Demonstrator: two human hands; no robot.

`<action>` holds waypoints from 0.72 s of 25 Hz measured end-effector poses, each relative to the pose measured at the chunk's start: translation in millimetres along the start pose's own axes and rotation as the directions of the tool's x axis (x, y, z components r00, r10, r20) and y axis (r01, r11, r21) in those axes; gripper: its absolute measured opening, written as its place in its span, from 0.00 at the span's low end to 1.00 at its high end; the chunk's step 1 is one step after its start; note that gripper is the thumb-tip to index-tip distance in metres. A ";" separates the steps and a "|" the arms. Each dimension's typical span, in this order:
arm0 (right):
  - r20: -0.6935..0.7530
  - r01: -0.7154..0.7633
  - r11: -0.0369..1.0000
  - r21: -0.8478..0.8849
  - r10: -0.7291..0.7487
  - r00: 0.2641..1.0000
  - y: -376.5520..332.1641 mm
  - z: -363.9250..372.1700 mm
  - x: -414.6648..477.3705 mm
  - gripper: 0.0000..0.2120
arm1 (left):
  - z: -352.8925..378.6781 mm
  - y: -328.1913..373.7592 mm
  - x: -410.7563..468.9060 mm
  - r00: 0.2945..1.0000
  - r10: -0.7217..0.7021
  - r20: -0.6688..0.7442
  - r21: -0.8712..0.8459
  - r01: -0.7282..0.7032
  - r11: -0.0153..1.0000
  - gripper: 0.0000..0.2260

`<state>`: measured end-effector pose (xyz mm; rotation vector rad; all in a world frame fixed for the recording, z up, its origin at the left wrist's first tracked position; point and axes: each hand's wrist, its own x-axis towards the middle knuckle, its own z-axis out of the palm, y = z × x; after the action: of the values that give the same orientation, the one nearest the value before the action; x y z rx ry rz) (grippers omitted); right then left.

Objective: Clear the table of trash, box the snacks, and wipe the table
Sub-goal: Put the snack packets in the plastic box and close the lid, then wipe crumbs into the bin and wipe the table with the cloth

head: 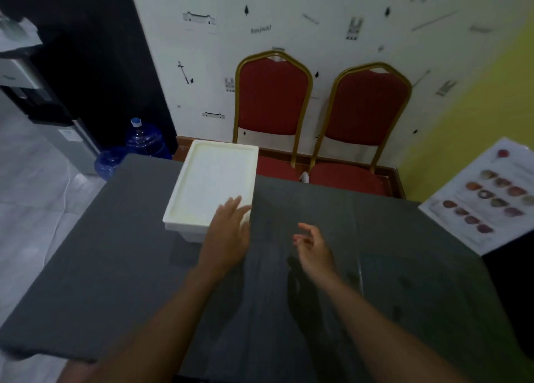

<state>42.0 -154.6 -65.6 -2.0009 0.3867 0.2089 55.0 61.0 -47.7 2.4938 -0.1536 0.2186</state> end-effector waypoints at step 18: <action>-0.221 -0.501 0.696 -0.515 0.456 0.862 355.8 -288.7 -276.2 0.34 | 225.4 297.8 -252.9 0.697 0.115 0.707 -0.192 0.033 0.981 0.16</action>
<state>-350.0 -508.8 -149.3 -2.4516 1.0025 0.6416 -213.6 -297.1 -102.7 2.2441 -0.5262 -0.7497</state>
